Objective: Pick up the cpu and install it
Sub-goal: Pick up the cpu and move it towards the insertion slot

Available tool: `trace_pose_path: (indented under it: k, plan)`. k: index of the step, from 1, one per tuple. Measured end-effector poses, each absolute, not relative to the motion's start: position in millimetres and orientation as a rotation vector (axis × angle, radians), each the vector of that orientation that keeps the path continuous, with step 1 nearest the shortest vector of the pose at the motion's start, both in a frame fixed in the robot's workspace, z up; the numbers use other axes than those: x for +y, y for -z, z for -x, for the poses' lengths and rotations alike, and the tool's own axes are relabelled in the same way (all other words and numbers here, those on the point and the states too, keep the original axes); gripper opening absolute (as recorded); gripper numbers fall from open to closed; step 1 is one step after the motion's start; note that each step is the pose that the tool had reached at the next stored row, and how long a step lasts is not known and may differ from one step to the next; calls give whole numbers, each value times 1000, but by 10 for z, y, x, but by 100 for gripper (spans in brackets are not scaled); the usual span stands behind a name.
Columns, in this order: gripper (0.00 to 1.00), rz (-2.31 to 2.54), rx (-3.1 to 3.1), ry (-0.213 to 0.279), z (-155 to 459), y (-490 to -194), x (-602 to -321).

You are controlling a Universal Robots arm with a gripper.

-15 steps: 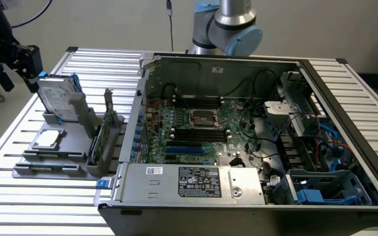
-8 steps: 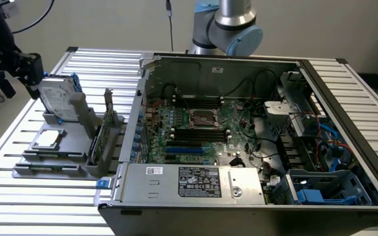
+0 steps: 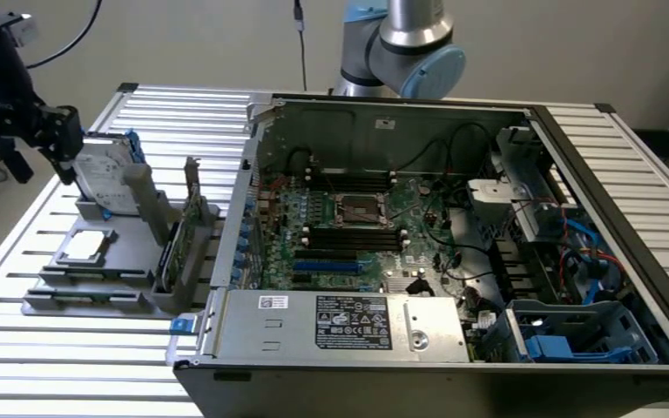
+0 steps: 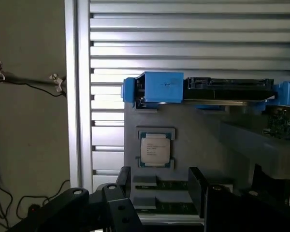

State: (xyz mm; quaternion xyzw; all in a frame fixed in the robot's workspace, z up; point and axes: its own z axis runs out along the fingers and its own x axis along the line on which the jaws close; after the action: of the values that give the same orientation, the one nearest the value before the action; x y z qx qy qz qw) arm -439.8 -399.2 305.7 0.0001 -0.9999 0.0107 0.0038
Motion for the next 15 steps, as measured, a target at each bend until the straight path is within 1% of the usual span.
trace_pose_path:
  k: [15]
  plan:
    - [60,0,-3134,-34,4399,-2784,-4051]
